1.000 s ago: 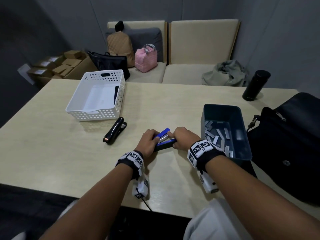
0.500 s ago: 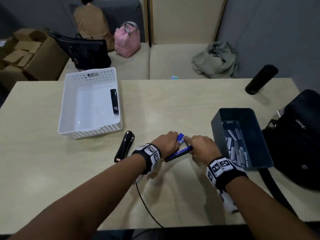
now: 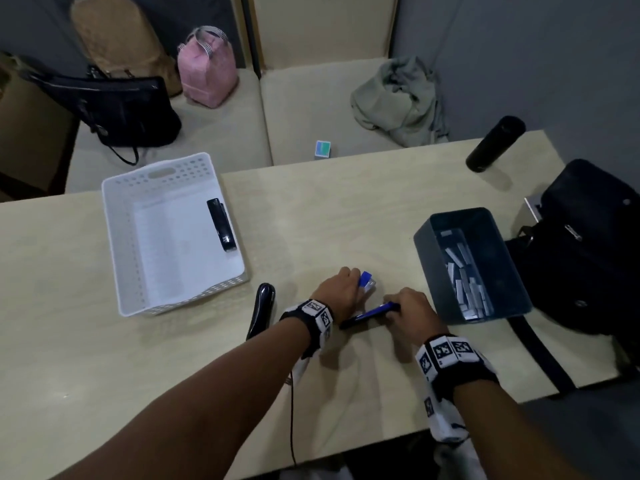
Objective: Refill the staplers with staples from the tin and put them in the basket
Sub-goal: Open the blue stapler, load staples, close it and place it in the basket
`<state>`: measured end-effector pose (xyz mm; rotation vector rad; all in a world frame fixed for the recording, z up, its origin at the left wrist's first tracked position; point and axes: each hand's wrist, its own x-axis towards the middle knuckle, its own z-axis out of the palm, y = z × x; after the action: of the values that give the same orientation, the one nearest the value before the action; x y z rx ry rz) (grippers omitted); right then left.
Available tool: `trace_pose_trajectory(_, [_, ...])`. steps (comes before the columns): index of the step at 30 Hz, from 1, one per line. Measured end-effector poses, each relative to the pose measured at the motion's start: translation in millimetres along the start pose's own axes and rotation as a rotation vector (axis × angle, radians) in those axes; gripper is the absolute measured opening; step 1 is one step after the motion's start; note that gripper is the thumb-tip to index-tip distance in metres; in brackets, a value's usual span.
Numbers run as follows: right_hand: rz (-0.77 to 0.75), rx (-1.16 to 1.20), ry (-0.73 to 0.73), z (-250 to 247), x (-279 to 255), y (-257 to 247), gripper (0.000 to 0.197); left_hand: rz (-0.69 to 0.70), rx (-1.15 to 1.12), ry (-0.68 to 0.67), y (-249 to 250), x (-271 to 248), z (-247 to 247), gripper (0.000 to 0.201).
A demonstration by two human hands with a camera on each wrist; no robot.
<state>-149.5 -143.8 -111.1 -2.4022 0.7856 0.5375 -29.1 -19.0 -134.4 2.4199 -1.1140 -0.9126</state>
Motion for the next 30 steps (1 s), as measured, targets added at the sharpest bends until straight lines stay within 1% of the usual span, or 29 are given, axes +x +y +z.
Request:
trace_pose_trajectory(3, [-0.042, 0.001, -0.031, 3, -10, 7, 0.040, 0.043, 0.124, 0.063, 6, -6, 7, 0.042])
trace_pose_trajectory(6, [-0.133, 0.056, -0.017, -5, -17, 27, 0.047, 0.083, 0.122, 0.090, 7, -11, 23, 0.053])
trace_pose_trajectory(7, [-0.177, 0.038, -0.021, -9, -14, 35, 0.050, 0.071, 0.116, 0.117, 4, -12, 28, 0.052])
trace_pose_trajectory(9, [-0.245, -0.024, -0.033, -17, -5, 56, 0.052, 0.059, 0.100, 0.190, 2, -10, 36, 0.043])
trace_pose_trajectory(10, [-0.272, -0.040, -0.033, -19, 0, 65, 0.052, 0.058, 0.080, 0.200, 2, -8, 38, 0.040])
trace_pose_trajectory(13, [-0.371, 0.053, -0.050, -21, 18, 85, 0.057, 0.065, 0.088, 0.273, -4, -7, 47, 0.036])
trace_pose_trajectory(15, [-0.431, 0.041, -0.086, -29, 38, 92, 0.061, 0.062, 0.094, 0.342, -6, -3, 52, 0.032])
trace_pose_trajectory(17, [-0.461, -0.014, -0.129, -36, 51, 90, 0.063, 0.057, 0.078, 0.360, -7, -3, 56, 0.030])
trace_pose_trajectory(20, [-0.473, -0.039, -0.205, -39, 63, 92, 0.060, 0.052, 0.077, 0.373, -6, -4, 58, 0.031])
trace_pose_trajectory(24, [-0.456, -0.003, -0.194, -36, 58, 98, 0.052, 0.052, 0.075, 0.374, -4, -5, 57, 0.027])
trace_pose_trajectory(26, [-0.425, -0.026, -0.205, -36, 54, 92, 0.048, 0.069, 0.076, 0.358, 0, -5, 53, 0.026])
trace_pose_trajectory(28, [-0.377, -0.035, -0.283, -38, 54, 78, 0.053, 0.083, 0.090, 0.325, 5, -7, 48, 0.028])
trace_pose_trajectory(30, [-0.293, 0.091, -0.379, -38, 56, 62, 0.061, 0.071, 0.072, 0.295, 11, -9, 44, 0.025])
